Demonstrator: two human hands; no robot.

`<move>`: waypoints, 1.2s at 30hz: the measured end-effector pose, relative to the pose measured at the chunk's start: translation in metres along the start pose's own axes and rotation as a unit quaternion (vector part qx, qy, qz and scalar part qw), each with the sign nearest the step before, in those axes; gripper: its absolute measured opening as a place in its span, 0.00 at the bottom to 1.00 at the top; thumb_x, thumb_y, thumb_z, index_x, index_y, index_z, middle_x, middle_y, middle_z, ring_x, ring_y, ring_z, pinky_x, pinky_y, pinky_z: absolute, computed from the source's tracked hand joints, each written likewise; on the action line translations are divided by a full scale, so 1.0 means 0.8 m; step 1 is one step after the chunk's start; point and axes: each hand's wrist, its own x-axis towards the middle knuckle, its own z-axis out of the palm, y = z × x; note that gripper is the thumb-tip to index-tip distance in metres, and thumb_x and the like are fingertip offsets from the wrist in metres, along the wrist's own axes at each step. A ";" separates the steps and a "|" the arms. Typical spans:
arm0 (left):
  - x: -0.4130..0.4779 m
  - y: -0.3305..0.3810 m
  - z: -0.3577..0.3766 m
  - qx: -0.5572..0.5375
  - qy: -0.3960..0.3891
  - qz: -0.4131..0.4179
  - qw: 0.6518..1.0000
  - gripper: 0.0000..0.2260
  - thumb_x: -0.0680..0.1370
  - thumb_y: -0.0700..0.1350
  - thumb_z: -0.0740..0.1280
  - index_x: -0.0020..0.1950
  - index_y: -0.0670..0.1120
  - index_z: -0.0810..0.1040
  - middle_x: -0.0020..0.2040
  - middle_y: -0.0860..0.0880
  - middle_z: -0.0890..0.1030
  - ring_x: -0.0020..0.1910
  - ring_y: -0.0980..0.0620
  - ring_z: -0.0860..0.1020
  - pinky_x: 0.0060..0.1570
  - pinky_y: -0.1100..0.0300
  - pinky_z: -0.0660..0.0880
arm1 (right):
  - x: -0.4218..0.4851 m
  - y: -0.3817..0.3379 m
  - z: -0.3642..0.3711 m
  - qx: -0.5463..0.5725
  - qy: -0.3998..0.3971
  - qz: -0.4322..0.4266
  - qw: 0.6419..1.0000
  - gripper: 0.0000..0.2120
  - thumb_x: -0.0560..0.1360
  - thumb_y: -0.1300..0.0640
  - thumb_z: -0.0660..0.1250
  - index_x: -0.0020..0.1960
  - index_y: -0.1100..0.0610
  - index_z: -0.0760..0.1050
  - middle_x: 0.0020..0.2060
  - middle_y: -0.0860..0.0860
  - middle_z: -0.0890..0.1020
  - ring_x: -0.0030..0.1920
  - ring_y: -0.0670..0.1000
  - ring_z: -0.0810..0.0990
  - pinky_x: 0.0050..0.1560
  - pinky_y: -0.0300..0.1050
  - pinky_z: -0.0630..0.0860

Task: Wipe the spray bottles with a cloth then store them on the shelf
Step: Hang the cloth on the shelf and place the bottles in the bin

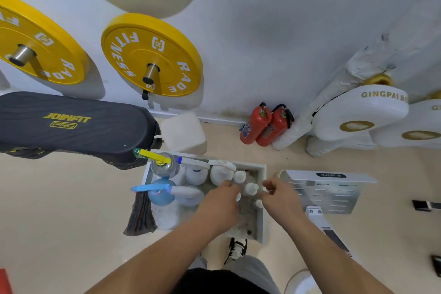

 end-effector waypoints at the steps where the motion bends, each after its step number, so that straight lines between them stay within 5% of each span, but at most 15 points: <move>1: 0.008 0.008 0.009 0.022 -0.019 -0.006 1.000 0.16 0.82 0.42 0.62 0.70 0.47 0.73 0.67 0.46 0.74 0.62 0.41 0.79 0.59 0.48 0.76 | 0.002 0.011 0.001 -0.012 -0.017 -0.001 1.000 0.15 0.78 0.55 0.69 0.64 0.51 0.79 0.60 0.49 0.82 0.58 0.51 0.80 0.55 0.45 0.73; 7: 0.031 0.009 0.050 0.037 -0.001 -0.068 0.997 0.18 0.85 0.39 0.60 0.74 0.49 0.72 0.67 0.45 0.79 0.63 0.43 0.79 0.60 0.51 0.76 | 0.018 0.047 0.024 -0.055 -0.092 -0.035 0.994 0.23 0.78 0.59 0.66 0.72 0.49 0.76 0.68 0.51 0.79 0.67 0.53 0.77 0.64 0.46 0.74; 13: 0.007 -0.010 0.053 -0.122 0.093 -0.155 0.976 0.08 0.86 0.47 0.63 0.58 0.44 0.77 0.52 0.44 0.85 0.50 0.45 0.82 0.44 0.60 0.71 | 0.034 0.077 0.029 -0.088 -0.102 -0.051 0.990 0.16 0.77 0.61 0.65 0.60 0.46 0.83 0.52 0.51 0.84 0.55 0.55 0.81 0.51 0.47 0.76; 17: -0.018 -0.011 0.039 -0.341 0.123 -0.224 0.905 0.10 0.85 0.49 0.65 0.51 0.42 0.72 0.39 0.52 0.84 0.35 0.50 0.86 0.27 0.55 0.79 | 0.036 0.092 0.023 -0.040 -0.098 -0.076 0.992 0.09 0.81 0.56 0.65 0.57 0.48 0.82 0.51 0.49 0.84 0.51 0.51 0.80 0.46 0.44 0.72; 21: -0.032 -0.005 0.023 -0.443 0.149 -0.234 0.853 0.16 0.83 0.51 0.69 0.49 0.39 0.71 0.40 0.39 0.84 0.38 0.44 0.88 0.25 0.58 0.73 | 0.030 0.095 0.012 -0.019 -0.115 -0.118 0.986 0.07 0.82 0.56 0.65 0.47 0.50 0.79 0.41 0.47 0.82 0.40 0.47 0.79 0.37 0.36 0.68; 26: -0.037 0.004 0.017 -0.449 0.160 -0.233 0.848 0.17 0.83 0.53 0.68 0.50 0.38 0.73 0.37 0.39 0.87 0.41 0.35 0.86 0.34 0.54 0.78 | 0.024 0.096 -0.006 0.060 -0.124 -0.135 0.981 0.07 0.82 0.55 0.65 0.46 0.51 0.78 0.43 0.51 0.86 0.47 0.54 0.85 0.43 0.46 0.76; 30: -0.040 0.014 0.011 -0.429 0.178 -0.226 0.856 0.16 0.83 0.53 0.68 0.48 0.41 0.72 0.36 0.38 0.86 0.30 0.47 0.83 0.34 0.54 0.78 | 0.027 0.095 -0.017 0.089 -0.107 -0.131 0.982 0.04 0.81 0.50 0.67 0.49 0.48 0.79 0.44 0.47 0.85 0.46 0.50 0.86 0.52 0.52 0.81; 36: -0.032 0.019 0.014 -0.356 0.192 -0.231 0.885 0.16 0.83 0.52 0.69 0.46 0.43 0.68 0.35 0.37 0.86 0.26 0.51 0.82 0.35 0.51 0.82 | 0.023 0.077 -0.027 0.059 -0.097 -0.142 0.983 0.12 0.79 0.45 0.71 0.43 0.52 0.78 0.38 0.49 0.84 0.42 0.52 0.84 0.45 0.46 0.77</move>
